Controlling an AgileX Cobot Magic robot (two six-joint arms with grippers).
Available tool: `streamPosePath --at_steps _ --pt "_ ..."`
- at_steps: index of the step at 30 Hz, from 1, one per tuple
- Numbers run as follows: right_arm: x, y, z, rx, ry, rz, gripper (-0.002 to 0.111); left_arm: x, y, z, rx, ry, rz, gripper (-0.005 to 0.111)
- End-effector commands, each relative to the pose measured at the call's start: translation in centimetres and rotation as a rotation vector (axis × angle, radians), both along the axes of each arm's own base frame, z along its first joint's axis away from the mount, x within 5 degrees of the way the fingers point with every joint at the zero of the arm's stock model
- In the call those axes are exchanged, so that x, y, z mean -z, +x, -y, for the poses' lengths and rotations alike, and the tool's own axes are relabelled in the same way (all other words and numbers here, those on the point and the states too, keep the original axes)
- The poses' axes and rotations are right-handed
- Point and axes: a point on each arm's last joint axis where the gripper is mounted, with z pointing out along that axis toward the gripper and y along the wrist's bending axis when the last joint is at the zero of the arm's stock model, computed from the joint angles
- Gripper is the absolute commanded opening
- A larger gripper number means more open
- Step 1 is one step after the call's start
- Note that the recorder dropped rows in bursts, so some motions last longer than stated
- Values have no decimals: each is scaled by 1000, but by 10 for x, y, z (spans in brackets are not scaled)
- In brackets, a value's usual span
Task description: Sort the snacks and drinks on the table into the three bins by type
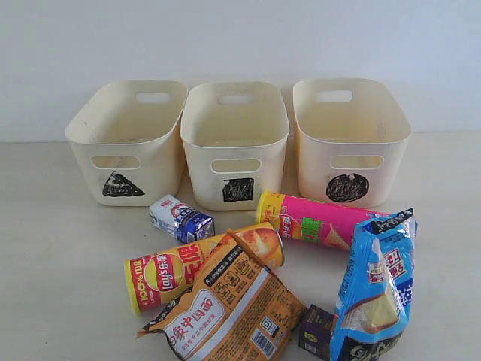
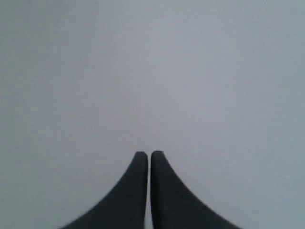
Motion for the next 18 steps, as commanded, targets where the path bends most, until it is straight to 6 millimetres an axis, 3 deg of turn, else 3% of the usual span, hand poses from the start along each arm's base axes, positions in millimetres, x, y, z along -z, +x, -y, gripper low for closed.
streamPosePath --at_steps 1,7,9,13,15,18 --pt "-42 -7 1 -57 82 124 0 1 0 0 0 -14 4 4" --pt "-98 -3 1 44 -3 271 0 1 0 0 0 -14 4 4" --pt "-110 8 1 55 -12 265 0 1 0 0 0 -14 4 4" --pt "-125 43 -12 52 -208 37 0 1 0 0 0 -14 4 4" --pt "-128 65 -18 73 -368 -135 0 1 0 0 0 -14 4 4" --pt "-127 95 -15 108 -445 -426 0 1 0 0 0 -14 4 4"
